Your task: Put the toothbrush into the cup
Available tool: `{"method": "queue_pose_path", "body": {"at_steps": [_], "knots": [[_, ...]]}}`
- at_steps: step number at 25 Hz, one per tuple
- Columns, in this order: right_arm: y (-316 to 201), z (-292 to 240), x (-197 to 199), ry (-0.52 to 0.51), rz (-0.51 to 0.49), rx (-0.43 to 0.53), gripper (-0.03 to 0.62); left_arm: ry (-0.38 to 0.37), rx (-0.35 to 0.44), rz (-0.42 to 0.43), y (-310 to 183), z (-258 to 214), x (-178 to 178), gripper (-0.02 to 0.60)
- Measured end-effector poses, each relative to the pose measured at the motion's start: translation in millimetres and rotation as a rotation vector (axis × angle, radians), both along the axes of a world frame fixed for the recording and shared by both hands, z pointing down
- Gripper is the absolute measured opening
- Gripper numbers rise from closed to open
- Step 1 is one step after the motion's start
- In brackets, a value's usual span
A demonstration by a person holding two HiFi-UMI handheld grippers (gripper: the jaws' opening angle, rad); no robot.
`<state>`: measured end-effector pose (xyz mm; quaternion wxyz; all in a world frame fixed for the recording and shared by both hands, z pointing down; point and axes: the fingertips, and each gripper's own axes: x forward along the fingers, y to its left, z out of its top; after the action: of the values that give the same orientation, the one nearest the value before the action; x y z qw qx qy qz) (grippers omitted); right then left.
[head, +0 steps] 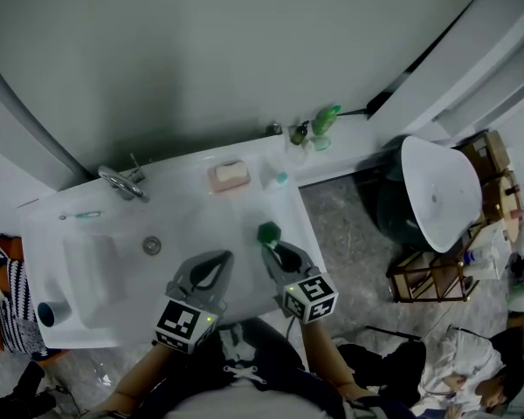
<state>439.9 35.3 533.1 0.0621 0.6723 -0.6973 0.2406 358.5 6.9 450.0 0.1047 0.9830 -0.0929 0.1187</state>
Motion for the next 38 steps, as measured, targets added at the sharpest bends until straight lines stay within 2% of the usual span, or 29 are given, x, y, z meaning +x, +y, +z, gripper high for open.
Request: {"method": "queue_pose_path", "body": {"at_steps": [17, 28, 38], "knots": [[-0.5, 13.1, -4.4, -0.028, -0.030, -0.020, 0.067, 0.002, -0.009, -0.003, -0.6, 1.4, 0.2, 0.000], [-1.0, 12.4, -7.8, -0.027, -0.055, -0.014, 0.103, 0.000, -0.010, 0.001, 1.4, 0.5, 0.0, 0.000], [6.4, 11.7, 2.8, -0.014, -0.003, -0.027, 0.126, 0.000, -0.007, 0.007, 3.8, -0.8, -0.2, 0.000]]}}
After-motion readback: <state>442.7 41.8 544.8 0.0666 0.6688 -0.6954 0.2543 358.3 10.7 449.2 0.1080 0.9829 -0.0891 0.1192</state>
